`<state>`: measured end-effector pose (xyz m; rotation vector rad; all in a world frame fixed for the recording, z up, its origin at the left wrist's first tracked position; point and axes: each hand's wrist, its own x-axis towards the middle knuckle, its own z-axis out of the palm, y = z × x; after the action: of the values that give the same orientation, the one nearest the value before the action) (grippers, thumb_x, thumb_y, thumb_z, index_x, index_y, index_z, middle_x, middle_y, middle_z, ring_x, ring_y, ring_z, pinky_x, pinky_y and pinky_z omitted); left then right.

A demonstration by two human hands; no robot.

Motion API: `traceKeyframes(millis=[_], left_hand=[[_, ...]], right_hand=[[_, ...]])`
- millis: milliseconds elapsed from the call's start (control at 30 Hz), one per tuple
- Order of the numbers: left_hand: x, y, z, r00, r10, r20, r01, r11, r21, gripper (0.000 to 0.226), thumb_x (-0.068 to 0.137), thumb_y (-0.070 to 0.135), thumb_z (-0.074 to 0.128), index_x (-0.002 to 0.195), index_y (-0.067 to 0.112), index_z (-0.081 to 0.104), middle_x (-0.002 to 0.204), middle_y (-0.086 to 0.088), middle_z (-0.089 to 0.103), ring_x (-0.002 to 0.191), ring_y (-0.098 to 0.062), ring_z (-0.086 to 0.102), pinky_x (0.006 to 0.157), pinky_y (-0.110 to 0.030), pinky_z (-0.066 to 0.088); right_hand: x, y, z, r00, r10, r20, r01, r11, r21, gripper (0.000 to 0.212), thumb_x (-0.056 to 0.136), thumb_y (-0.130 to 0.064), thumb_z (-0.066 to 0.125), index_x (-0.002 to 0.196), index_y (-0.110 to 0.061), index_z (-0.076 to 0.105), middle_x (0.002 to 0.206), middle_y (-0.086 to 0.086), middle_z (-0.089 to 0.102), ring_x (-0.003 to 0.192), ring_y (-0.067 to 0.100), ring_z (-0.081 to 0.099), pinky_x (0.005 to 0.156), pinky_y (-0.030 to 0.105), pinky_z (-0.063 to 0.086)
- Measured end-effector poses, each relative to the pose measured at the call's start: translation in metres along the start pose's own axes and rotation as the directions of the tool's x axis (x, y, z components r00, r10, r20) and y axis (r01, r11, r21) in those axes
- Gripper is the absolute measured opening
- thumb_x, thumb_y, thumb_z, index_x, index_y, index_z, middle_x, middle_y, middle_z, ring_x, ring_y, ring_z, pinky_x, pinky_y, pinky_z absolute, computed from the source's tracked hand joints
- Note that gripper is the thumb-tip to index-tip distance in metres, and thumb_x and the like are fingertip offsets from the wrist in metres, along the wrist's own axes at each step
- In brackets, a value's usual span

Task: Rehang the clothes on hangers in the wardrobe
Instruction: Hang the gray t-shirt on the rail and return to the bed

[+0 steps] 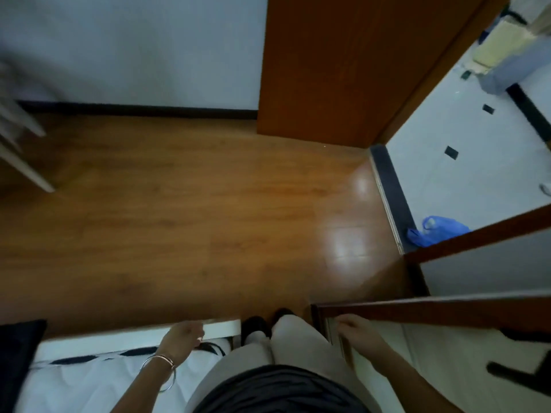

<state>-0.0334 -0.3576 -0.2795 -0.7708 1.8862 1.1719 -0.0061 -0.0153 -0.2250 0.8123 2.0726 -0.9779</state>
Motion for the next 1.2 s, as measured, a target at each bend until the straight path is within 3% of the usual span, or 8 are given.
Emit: traceKeyframes(millis=[200,400,500,700,833,1033,1100,1200], left_hand=[[0.011,0.015,0.004,0.987,-0.143,-0.069,0.122,0.959,-0.255,0.014,0.088,-0.001,0.048,0.082,0.003,0.059,0.084,-0.015,0.06,0.073,-0.025,0.052,0.048,-0.022,0.037],[0.054,0.042,0.018,0.944,-0.323,-0.064,0.265,0.861,-0.433,0.026,0.071,0.012,0.061,0.086,-0.009,0.062,0.071,-0.011,0.057,0.062,-0.022,0.05,0.062,-0.028,0.039],[0.064,0.093,0.013,0.948,-0.302,-0.101,0.222,0.854,-0.471,0.008,0.087,0.004,0.053,0.09,0.002,0.06,0.079,-0.01,0.06,0.074,-0.024,0.055,0.056,-0.027,0.04],[0.062,0.131,-0.04,0.883,-0.312,-0.352,0.07,0.826,-0.559,0.02,0.091,0.017,0.051,0.107,0.012,0.061,0.094,-0.008,0.066,0.091,-0.023,0.063,0.078,-0.03,0.044],[0.053,0.103,-0.057,0.801,-0.482,-0.355,0.103,0.696,-0.711,0.026,0.093,0.017,0.047,0.114,0.008,0.058,0.109,-0.012,0.064,0.094,-0.024,0.061,0.082,-0.032,0.042],[0.059,0.041,-0.072,0.72,-0.692,-0.047,0.137,0.207,-0.969,0.02,0.09,-0.001,0.047,0.104,-0.014,0.055,0.084,-0.017,0.057,0.065,-0.025,0.051,0.053,-0.024,0.047],[0.058,0.027,-0.094,0.708,-0.706,0.021,0.16,0.131,-0.978,0.014,0.089,-0.003,0.049,0.095,-0.012,0.056,0.073,-0.013,0.053,0.06,-0.024,0.046,0.035,-0.017,0.042],[0.064,0.003,-0.142,0.701,-0.713,-0.01,0.106,0.118,-0.987,0.028,0.089,0.002,0.05,0.112,-0.013,0.055,0.084,-0.016,0.059,0.071,-0.025,0.052,0.05,-0.023,0.044]], right_hand=[[0.07,-0.065,-0.027,0.99,0.047,0.132,-0.024,0.985,-0.171,0.016,0.09,-0.026,0.052,0.095,-0.017,0.065,0.104,0.003,0.062,0.096,0.016,0.057,0.088,0.03,0.046],[0.163,-0.155,-0.068,0.969,0.042,0.245,0.049,0.934,-0.353,0.031,0.09,-0.029,0.053,0.117,-0.015,0.06,0.117,0.002,0.059,0.104,0.018,0.056,0.089,0.03,0.047],[0.204,-0.221,-0.093,0.958,-0.003,0.286,0.127,0.901,-0.415,0.024,0.092,-0.024,0.053,0.113,-0.013,0.058,0.11,0.003,0.057,0.099,0.017,0.054,0.082,0.026,0.042],[0.256,-0.339,-0.078,0.906,-0.116,0.408,0.369,0.691,-0.621,0.031,0.091,-0.017,0.054,0.12,-0.007,0.056,0.108,0.005,0.057,0.095,0.016,0.053,0.078,0.024,0.04],[0.262,-0.413,-0.004,0.839,-0.107,0.533,0.492,0.568,-0.66,0.034,0.092,-0.017,0.053,0.123,-0.004,0.054,0.105,0.004,0.055,0.097,0.018,0.053,0.085,0.029,0.045],[0.231,-0.52,0.126,0.761,-0.089,0.643,0.596,0.488,-0.637,0.031,0.093,-0.017,0.052,0.122,-0.009,0.054,0.113,0.005,0.056,0.099,0.016,0.054,0.067,0.019,0.042],[0.22,-0.549,0.166,0.757,-0.086,0.648,0.603,0.476,-0.64,0.031,0.093,-0.018,0.051,0.123,-0.009,0.053,0.113,0.005,0.056,0.096,0.017,0.055,0.06,0.017,0.039],[0.195,-0.585,0.223,0.752,-0.063,0.657,0.619,0.413,-0.669,0.032,0.093,-0.018,0.051,0.123,-0.007,0.053,0.123,0.009,0.057,0.095,0.019,0.055,0.057,0.018,0.038]])
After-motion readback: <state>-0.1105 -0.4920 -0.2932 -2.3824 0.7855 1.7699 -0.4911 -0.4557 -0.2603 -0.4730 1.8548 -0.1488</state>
